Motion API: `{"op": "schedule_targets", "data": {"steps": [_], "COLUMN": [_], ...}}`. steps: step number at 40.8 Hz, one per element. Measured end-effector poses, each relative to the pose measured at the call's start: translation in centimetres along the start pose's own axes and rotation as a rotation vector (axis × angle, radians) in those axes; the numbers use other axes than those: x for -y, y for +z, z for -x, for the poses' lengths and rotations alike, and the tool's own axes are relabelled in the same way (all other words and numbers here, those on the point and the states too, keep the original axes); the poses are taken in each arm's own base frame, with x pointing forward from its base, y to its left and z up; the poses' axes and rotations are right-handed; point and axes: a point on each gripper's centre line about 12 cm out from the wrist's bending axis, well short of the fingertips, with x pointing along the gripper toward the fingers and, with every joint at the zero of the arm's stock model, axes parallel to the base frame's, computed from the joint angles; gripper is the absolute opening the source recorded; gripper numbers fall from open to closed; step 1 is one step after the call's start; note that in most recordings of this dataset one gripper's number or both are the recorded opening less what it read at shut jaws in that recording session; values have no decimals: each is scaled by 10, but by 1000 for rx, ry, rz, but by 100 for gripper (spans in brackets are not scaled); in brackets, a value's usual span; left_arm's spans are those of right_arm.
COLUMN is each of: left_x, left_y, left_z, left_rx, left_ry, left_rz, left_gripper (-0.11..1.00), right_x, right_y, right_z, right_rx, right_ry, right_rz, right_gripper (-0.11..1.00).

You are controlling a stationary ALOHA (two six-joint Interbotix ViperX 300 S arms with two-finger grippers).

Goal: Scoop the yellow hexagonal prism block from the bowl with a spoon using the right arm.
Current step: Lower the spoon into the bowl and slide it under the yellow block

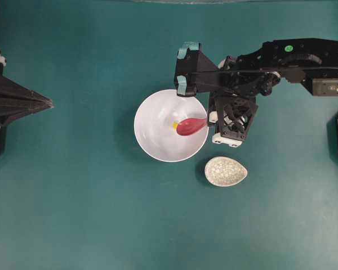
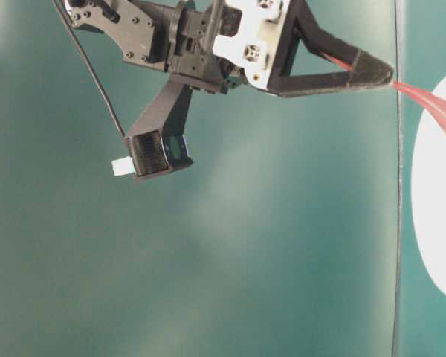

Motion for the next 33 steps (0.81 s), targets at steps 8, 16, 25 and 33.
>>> {"op": "schedule_targets", "data": {"steps": [8,16,25,33], "left_x": [0,0,0,0], "left_y": [1,0,0,0], "left_z": [0,0,0,0], "left_rx": [2,0,0,0], "left_ry": [-2,0,0,0], "left_rz": [0,2,0,0], "left_gripper": [2,2,2,2], "right_x": [1,2,3,4], "right_y": [0,-1,-2,-3], "right_z": [-5,-11,-15,-19], "right_rx": [-12,-30,-52,-66], "right_ry": [-2,-3,-3,-7], "right_rz": [-4,-9,-10,-10], "right_gripper": [25,25,25,24]}}
